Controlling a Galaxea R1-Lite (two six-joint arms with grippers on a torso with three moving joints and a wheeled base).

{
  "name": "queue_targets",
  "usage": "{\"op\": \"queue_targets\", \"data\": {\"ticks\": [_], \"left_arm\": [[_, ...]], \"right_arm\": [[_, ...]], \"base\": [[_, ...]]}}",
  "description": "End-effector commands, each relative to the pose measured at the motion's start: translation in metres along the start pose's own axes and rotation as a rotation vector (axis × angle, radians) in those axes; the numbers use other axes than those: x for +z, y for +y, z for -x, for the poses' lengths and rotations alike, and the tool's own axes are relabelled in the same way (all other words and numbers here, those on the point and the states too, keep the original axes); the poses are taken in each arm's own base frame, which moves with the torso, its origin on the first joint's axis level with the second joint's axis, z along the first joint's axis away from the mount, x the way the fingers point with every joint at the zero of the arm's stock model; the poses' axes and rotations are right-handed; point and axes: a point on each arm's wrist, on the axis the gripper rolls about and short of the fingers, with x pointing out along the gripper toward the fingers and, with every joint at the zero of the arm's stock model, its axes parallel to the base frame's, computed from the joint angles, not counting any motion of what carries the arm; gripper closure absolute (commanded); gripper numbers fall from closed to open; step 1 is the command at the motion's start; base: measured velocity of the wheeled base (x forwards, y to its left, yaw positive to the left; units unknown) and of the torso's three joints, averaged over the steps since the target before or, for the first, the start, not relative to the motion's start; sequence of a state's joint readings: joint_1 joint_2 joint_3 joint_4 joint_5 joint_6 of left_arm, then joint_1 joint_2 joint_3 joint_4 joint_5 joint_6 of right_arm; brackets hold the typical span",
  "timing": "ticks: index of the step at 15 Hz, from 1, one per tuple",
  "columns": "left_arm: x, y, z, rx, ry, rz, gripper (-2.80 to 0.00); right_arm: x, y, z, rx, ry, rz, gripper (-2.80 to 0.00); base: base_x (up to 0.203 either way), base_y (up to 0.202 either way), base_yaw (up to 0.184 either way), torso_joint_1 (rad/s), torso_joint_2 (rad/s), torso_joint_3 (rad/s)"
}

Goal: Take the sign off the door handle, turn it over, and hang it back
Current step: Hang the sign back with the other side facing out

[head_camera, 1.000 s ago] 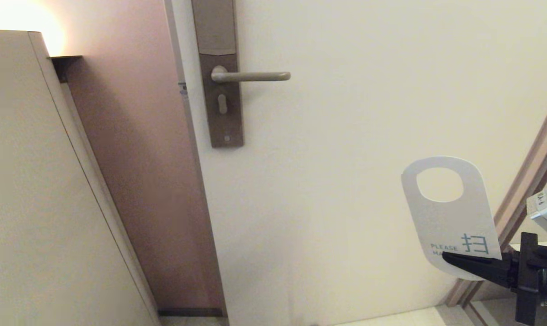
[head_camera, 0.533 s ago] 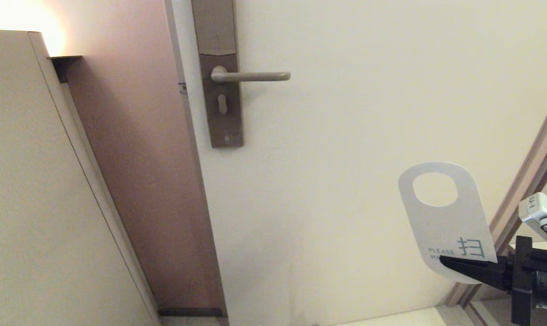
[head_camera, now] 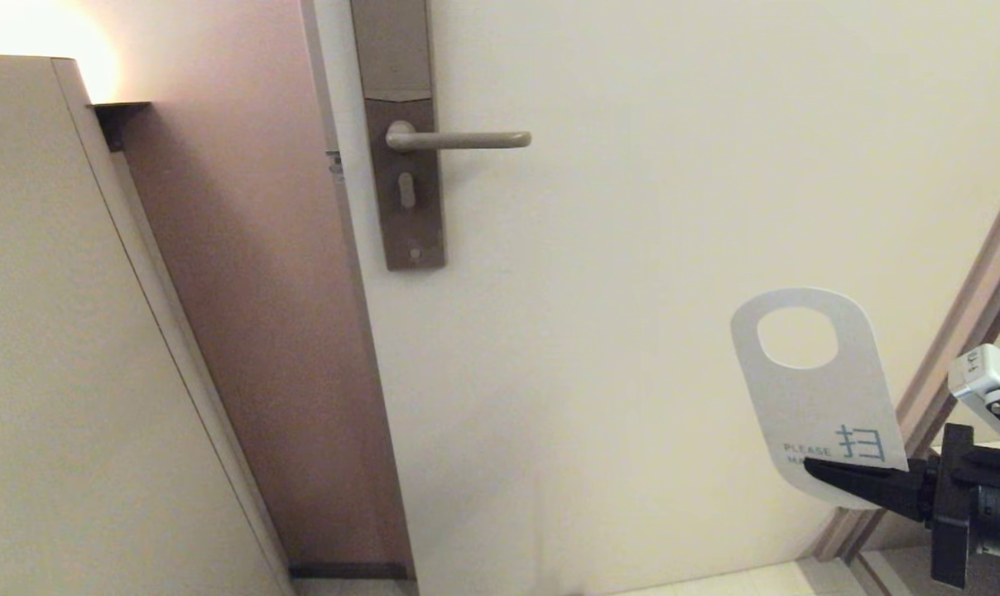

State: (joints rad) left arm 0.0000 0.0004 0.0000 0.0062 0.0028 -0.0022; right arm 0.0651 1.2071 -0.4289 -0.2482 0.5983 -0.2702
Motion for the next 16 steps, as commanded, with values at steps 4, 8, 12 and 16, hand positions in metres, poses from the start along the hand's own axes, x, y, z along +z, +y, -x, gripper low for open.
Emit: {"op": "queue_targets", "data": {"ticks": [4, 8, 12, 16], "left_arm": [[0.000, 0.000, 0.000, 0.000, -0.001, 0.001, 0.00], [0.000, 0.000, 0.000, 0.000, -0.002, 0.001, 0.00], [0.000, 0.000, 0.000, 0.000, 0.000, 0.001, 0.00], [0.000, 0.000, 0.000, 0.000, 0.000, 0.001, 0.00]], "right_arm": [[0.009, -0.017, -0.023, -0.006, -0.071, 0.049, 0.00], [0.025, -0.020, -0.049, 0.042, -0.132, 0.113, 0.00], [0.057, -0.031, -0.058, 0.028, -0.221, 0.169, 0.00], [0.080, -0.032, -0.062, 0.036, -0.276, 0.215, 0.00]], "base": [[0.000, 0.000, 0.000, 0.000, 0.00, 0.000], [0.000, 0.000, 0.000, 0.000, 0.00, 0.000], [0.000, 0.000, 0.000, 0.000, 0.00, 0.000], [0.000, 0.000, 0.000, 0.000, 0.00, 0.000]]}}
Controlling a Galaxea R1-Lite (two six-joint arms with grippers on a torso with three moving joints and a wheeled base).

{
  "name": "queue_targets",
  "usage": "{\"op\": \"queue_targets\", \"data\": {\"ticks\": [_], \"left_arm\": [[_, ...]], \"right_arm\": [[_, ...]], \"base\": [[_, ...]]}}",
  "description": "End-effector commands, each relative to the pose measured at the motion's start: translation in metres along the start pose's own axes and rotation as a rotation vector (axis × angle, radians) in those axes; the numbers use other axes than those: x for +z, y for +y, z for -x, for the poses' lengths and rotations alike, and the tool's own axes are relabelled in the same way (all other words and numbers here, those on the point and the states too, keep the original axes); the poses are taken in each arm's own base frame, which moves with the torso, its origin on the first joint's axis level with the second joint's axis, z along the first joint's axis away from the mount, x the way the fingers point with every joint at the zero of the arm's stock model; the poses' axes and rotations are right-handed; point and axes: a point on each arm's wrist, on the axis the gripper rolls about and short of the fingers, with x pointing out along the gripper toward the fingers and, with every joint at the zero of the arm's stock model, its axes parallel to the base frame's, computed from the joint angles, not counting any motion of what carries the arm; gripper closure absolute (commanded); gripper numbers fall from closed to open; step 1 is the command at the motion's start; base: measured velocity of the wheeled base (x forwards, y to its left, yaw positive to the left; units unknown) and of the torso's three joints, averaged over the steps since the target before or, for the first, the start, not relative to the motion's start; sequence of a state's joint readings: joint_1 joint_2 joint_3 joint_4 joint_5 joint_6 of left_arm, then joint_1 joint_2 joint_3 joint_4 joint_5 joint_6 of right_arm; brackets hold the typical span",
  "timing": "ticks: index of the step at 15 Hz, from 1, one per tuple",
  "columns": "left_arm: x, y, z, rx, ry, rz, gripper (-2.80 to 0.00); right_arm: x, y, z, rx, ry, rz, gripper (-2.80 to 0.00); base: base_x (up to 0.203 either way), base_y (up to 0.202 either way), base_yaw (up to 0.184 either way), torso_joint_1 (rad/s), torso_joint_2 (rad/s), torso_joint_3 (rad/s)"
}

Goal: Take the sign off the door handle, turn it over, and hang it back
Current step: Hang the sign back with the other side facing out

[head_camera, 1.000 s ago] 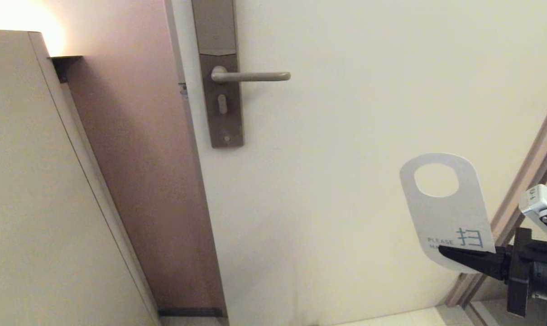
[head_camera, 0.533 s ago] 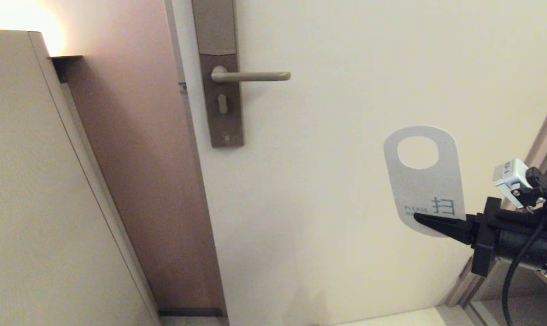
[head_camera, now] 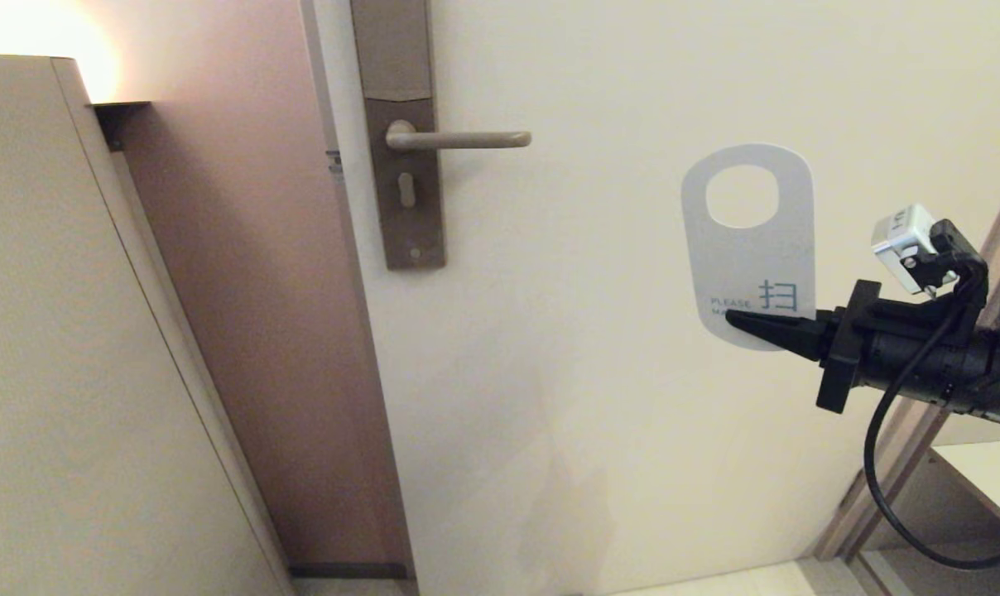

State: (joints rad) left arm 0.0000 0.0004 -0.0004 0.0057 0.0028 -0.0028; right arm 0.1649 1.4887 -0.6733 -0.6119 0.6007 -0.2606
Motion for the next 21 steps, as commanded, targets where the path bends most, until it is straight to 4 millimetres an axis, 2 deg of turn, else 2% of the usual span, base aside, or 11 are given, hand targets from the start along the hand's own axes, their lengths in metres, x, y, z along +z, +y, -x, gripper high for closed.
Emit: {"op": "queue_targets", "data": {"ticks": [1, 7, 12, 15, 21], "left_arm": [[0.000, 0.000, 0.000, 0.000, -0.001, 0.000, 0.00], [0.000, 0.000, 0.000, 0.000, 0.000, 0.000, 0.00], [0.000, 0.000, 0.000, 0.000, 0.000, 0.000, 0.00], [0.000, 0.000, 0.000, 0.000, -0.001, 0.000, 0.00], [0.000, 0.000, 0.000, 0.000, 0.000, 0.000, 0.00]], "right_arm": [[0.006, -0.004, -0.008, 0.010, -0.017, 0.014, 0.00], [0.029, -0.006, -0.040, 0.105, 0.060, -0.031, 0.00], [0.031, -0.017, -0.070, 0.129, 0.115, -0.066, 0.00], [0.035, -0.028, -0.086, 0.084, 0.119, -0.059, 0.00], [0.053, -0.024, -0.102, 0.078, 0.074, -0.069, 0.00]], "base": [[0.000, 0.000, 0.000, 0.000, 0.00, 0.000], [0.000, 0.000, 0.000, 0.000, 0.00, 0.000], [0.000, 0.000, 0.000, 0.000, 0.00, 0.000], [0.000, 0.000, 0.000, 0.000, 0.00, 0.000], [0.000, 0.000, 0.000, 0.000, 0.00, 0.000]]}}
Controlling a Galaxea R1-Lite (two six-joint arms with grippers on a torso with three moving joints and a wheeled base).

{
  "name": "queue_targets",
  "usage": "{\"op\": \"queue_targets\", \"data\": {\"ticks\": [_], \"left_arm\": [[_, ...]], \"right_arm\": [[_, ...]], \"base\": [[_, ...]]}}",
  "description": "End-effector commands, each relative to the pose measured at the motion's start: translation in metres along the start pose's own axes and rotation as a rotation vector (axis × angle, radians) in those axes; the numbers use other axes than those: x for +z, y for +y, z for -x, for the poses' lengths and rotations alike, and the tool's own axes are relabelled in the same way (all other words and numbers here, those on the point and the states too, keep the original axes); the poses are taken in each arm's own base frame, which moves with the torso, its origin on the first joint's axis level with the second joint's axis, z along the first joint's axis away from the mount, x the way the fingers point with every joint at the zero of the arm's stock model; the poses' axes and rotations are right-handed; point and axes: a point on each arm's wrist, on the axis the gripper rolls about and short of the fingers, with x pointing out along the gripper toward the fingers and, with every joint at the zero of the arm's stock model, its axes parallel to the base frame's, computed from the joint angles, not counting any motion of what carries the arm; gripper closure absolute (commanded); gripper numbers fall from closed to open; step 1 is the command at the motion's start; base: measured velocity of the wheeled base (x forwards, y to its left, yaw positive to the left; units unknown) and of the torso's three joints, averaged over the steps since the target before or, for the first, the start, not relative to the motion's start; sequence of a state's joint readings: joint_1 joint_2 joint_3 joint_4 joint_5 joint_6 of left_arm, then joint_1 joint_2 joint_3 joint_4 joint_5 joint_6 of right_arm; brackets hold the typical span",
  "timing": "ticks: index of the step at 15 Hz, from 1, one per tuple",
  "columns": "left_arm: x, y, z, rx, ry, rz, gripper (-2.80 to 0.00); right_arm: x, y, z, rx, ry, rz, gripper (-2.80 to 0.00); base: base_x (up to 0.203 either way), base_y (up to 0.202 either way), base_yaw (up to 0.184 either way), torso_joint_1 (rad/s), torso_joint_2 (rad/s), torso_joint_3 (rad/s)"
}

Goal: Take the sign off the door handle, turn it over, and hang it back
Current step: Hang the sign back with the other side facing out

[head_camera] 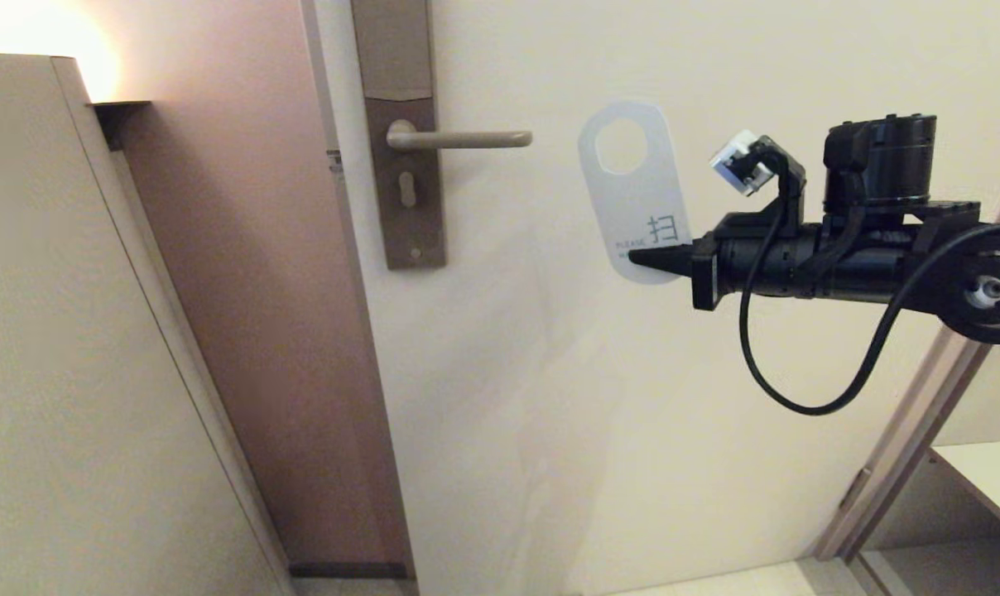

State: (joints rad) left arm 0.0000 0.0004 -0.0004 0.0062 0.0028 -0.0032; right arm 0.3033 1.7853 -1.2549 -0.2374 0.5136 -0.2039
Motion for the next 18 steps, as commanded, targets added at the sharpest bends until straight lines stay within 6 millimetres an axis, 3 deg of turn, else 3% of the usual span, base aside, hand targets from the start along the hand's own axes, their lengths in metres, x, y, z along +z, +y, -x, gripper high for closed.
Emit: {"op": "queue_targets", "data": {"ticks": [1, 10, 18], "left_arm": [[0.000, 0.000, 0.000, 0.000, 0.000, 0.000, 0.00], [0.000, 0.000, 0.000, 0.000, 0.000, 0.000, 0.00], [0.000, 0.000, 0.000, 0.000, -0.001, 0.000, 0.00]], "right_arm": [[0.007, 0.003, -0.006, 0.016, -0.019, 0.001, 0.00], [0.022, 0.013, -0.028, -0.017, -0.051, -0.012, 0.00], [0.018, 0.012, -0.050, -0.122, -0.056, -0.008, 0.00]], "base": [[0.000, 0.000, 0.000, 0.000, 0.00, 0.000], [0.000, 0.000, 0.000, 0.000, 0.00, 0.000], [0.000, 0.000, 0.000, 0.000, 0.00, 0.000]]}}
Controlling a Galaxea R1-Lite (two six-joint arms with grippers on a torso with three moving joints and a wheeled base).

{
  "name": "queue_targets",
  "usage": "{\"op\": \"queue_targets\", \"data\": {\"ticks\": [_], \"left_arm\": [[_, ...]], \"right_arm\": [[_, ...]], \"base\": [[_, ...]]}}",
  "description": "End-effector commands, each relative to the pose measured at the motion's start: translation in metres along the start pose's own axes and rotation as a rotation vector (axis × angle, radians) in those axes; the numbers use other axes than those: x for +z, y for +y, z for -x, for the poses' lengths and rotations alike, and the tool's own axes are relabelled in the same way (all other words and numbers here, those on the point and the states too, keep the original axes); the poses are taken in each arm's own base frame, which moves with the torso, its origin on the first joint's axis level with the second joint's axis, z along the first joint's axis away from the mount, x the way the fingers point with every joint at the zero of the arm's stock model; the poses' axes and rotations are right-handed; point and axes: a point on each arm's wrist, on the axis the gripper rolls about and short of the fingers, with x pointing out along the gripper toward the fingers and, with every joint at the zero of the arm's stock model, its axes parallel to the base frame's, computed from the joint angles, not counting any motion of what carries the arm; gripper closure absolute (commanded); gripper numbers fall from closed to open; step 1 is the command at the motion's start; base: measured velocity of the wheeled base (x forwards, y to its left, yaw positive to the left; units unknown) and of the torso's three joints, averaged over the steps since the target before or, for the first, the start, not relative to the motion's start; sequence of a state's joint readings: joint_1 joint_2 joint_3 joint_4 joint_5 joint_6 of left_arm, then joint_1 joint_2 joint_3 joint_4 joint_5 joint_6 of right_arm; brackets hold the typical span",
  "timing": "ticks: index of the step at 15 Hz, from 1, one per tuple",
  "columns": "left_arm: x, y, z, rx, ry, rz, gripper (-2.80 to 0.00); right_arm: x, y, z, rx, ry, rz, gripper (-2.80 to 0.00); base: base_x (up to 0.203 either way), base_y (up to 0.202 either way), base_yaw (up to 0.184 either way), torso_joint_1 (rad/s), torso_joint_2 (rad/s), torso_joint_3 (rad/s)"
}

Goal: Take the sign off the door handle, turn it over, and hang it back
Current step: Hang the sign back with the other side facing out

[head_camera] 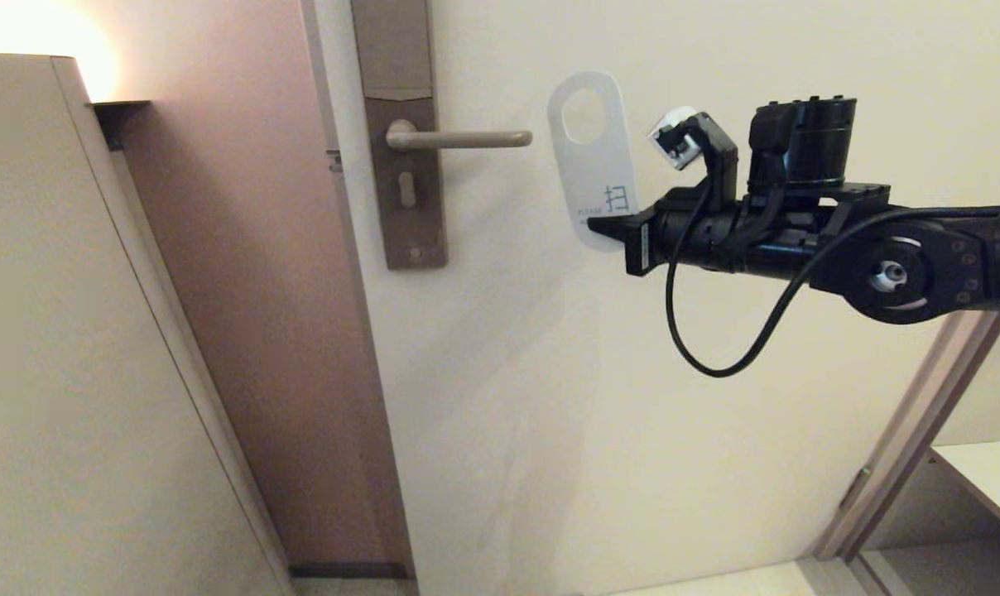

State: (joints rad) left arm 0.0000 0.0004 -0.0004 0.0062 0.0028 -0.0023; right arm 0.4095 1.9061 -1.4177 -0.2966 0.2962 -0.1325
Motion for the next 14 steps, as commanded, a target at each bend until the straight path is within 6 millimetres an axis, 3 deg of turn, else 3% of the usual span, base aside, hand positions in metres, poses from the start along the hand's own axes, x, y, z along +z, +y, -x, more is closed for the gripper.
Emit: {"op": "queue_targets", "data": {"ticks": [1, 14], "left_arm": [[0.000, 0.000, 0.000, 0.000, -0.001, 0.001, 0.00], [0.000, 0.000, 0.000, 0.000, 0.000, 0.001, 0.00]], "right_arm": [[-0.004, 0.004, -0.005, 0.013, 0.009, -0.008, 0.00], [-0.006, 0.042, -0.026, 0.044, 0.022, -0.004, 0.00]], "base": [[0.000, 0.000, 0.000, 0.000, 0.00, 0.000], [0.000, 0.000, 0.000, 0.000, 0.00, 0.000]]}}
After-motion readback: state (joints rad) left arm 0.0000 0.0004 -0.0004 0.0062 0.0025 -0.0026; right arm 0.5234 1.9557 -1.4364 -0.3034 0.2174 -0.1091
